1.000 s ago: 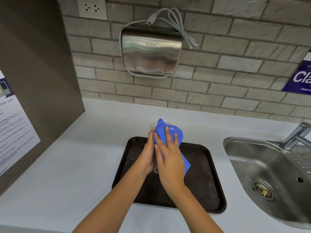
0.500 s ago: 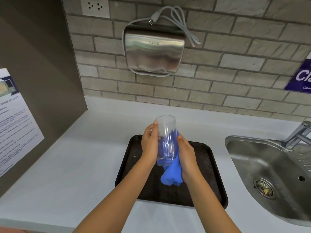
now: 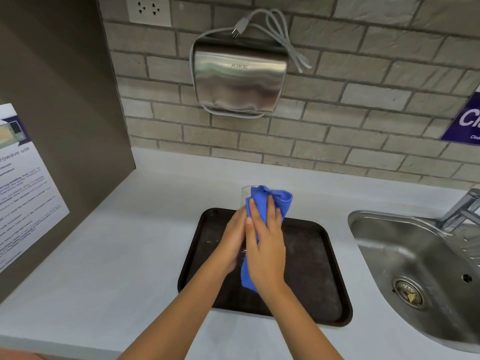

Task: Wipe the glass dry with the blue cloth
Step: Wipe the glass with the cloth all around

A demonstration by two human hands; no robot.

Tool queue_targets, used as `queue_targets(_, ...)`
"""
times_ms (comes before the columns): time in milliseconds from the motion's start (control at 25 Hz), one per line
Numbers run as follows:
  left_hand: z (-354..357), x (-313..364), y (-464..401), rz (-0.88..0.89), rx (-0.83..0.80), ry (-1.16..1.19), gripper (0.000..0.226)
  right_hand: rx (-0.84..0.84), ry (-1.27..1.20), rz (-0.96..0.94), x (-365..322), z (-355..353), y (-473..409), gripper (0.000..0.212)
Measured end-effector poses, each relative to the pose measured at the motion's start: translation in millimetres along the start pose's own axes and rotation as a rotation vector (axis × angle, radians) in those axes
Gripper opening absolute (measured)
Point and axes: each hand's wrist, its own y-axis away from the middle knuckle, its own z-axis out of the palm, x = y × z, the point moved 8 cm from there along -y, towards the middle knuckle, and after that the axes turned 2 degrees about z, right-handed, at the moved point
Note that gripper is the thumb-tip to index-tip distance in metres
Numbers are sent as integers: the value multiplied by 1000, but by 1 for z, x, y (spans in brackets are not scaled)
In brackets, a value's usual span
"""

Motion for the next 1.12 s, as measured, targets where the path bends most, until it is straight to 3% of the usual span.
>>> queue_targets(40, 4, -6, -3, -27, 2, 103, 47, 1, -46, 23, 3, -4, -7, 42)
queue_targets(80, 28, -18, 0, -265, -254, 408, 43, 4, -139, 60, 5, -10, -15, 42)
queue_targets(120, 45, -6, 1, -183, -346, 290, 43, -4, -242, 96, 7, -15, -20, 41)
queue_targets(280, 25, 2, -7, -140, -244, 319, 56, -84, -424, 174, 11, -20, -38, 39)
queue_targets(440, 27, -2, -10, -214, -143, 404, 64, -158, -717, 461, 33, -17, -40, 46)
queue_targets(560, 24, 8, -12, -189, -103, 449, 60, -128, -618, 447, 35, -15, -26, 43)
queue_targets(720, 6, 20, -23, -32, 92, 50, 47, -14, -306, 276, 33, -17, -13, 45)
queue_targets(800, 11, 22, -22, 18, 65, -117, 56, 8, -231, 264, 35, -15, -10, 46)
queue_targets(920, 15, 10, -22, -35, -19, -16, 65, 30, -46, 132, 22, -7, -1, 50)
queue_targets(1000, 17, 8, -23, -54, -91, 93, 59, 22, -64, 91, 16, -5, -1, 51)
queue_targets(1120, 20, 8, -16, -93, -168, 201, 49, -24, -391, 228, 25, -12, -16, 43)
